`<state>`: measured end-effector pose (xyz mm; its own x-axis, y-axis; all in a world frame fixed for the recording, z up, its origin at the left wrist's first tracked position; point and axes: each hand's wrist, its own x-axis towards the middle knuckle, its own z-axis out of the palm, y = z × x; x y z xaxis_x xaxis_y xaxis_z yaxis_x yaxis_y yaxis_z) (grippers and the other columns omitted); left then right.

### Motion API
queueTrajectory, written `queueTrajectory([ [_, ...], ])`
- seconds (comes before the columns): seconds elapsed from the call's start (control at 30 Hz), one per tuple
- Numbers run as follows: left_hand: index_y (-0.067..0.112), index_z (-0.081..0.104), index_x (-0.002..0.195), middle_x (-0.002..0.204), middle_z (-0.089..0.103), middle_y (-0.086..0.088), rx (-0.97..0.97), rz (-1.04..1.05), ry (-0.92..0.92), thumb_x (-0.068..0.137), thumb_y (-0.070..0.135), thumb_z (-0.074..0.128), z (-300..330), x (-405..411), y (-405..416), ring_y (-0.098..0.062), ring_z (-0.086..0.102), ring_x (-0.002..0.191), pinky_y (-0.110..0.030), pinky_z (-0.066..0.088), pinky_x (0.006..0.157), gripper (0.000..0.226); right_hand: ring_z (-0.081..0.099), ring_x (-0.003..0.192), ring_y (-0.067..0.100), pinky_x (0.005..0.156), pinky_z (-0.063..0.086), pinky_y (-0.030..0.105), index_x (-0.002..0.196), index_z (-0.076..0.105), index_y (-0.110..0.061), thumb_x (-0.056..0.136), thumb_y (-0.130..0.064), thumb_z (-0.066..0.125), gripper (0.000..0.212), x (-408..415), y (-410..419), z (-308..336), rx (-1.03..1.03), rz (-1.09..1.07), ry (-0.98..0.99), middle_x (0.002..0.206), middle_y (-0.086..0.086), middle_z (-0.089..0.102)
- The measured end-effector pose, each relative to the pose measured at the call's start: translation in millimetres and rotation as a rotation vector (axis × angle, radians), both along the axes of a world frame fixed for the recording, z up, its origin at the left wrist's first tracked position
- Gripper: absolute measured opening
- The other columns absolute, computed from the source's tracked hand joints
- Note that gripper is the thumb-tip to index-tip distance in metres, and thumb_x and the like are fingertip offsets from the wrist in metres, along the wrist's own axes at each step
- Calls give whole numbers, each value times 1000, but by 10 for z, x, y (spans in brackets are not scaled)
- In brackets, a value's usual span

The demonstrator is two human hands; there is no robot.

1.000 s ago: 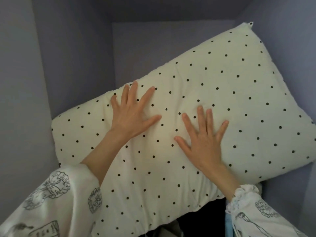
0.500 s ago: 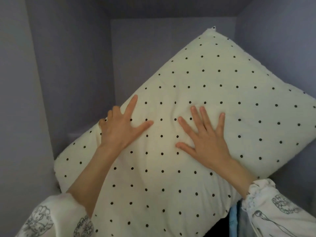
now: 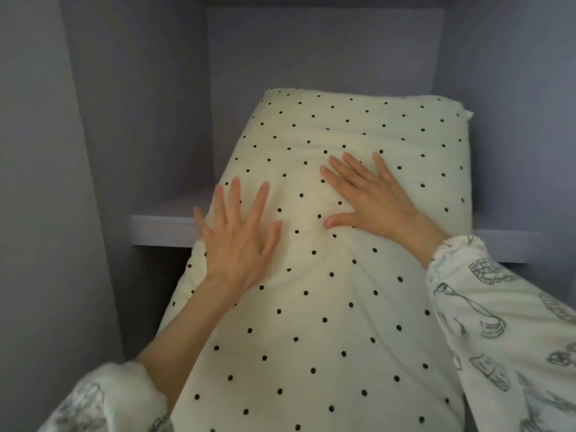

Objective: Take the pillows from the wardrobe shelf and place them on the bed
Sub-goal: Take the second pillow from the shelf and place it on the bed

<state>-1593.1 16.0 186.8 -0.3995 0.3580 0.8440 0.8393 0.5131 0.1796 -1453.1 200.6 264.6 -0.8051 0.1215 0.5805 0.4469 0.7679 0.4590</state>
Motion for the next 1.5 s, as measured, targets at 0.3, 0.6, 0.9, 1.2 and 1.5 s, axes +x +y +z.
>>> queueTrajectory([
  [0.3,43,-7,143,158,-4,3,-170,62,61,87,61,2,355,-101,531,-26,-8,144,-68,0,105,59,-2,144,17,114,-7,53,147,-1,-32,77,-77,6,83,217,-35,-228,-9,-85,99,157,-7,-1],
  [0.6,46,-11,141,158,-1,3,-107,22,110,89,61,4,261,-136,527,-25,-6,144,-69,3,105,56,-17,142,20,111,1,62,144,8,-43,79,-74,28,75,760,10,-781,-504,-102,680,156,-8,-12],
  [0.9,47,-3,142,158,0,9,-80,-117,72,88,64,9,350,-383,358,-18,-4,144,-65,7,108,57,-14,141,6,111,10,37,135,2,-61,61,-79,51,90,823,173,-769,-839,139,880,152,-22,-16],
  [1.2,74,-2,124,149,22,-7,57,-296,-420,52,90,45,426,-554,87,-34,36,131,-55,36,98,87,29,120,1,98,26,30,128,5,-69,50,-74,67,99,887,216,-886,-1067,264,1037,143,-18,17],
  [1.5,71,3,126,140,40,-9,-5,-356,-590,51,86,49,566,-597,62,-33,38,128,-46,31,102,88,35,115,-1,92,29,21,141,7,-49,50,-70,72,114,886,272,-739,-1169,310,1036,123,-33,32],
])
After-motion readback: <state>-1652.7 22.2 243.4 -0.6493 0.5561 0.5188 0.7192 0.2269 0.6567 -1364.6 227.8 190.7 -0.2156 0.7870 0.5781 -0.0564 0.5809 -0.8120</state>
